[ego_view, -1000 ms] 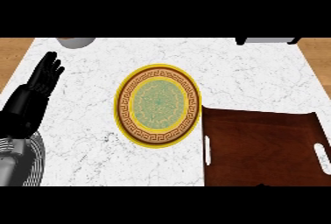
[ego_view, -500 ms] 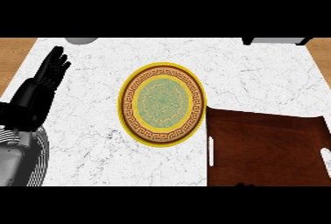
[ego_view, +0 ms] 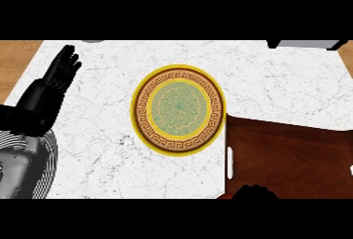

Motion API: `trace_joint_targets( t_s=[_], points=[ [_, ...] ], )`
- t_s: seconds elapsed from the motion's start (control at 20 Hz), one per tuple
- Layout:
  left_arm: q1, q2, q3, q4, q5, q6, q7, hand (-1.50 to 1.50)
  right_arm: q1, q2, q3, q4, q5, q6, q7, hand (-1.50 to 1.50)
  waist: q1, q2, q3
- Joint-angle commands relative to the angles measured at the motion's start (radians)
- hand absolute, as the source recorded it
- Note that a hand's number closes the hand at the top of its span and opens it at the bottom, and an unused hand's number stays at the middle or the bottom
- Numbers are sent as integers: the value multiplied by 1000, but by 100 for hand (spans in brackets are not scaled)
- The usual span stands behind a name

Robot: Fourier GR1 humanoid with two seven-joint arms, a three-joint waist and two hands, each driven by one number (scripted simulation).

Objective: Pick the bell pepper from the tray and place it in the plate

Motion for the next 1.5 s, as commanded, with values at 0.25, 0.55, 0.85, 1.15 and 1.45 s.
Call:
trace_joint_targets(
  t_s=[0.25,0.55,0.85,1.15,1.45],
  points=[
    [-31,4,6,-10,16,-19,6,0,-233,200,-233,192,-180,-47,126,150,43,12,0],
    [-70,-18,-10,35,-3,-9,12,0,-515,206,-407,531,-310,-74,129,150,40,14,1],
    [-42,-43,-40,10,-28,7,4,0,-694,207,-534,793,-471,-228,147,-150,52,2,4],
    [-59,-41,-33,39,-19,-15,-15,0,-876,208,-588,1040,-637,-385,28,-150,71,11,4],
    [-52,-17,-6,56,2,-44,-10,0,-960,208,-578,1147,-681,-688,-47,-150,55,0,3]
  ],
)
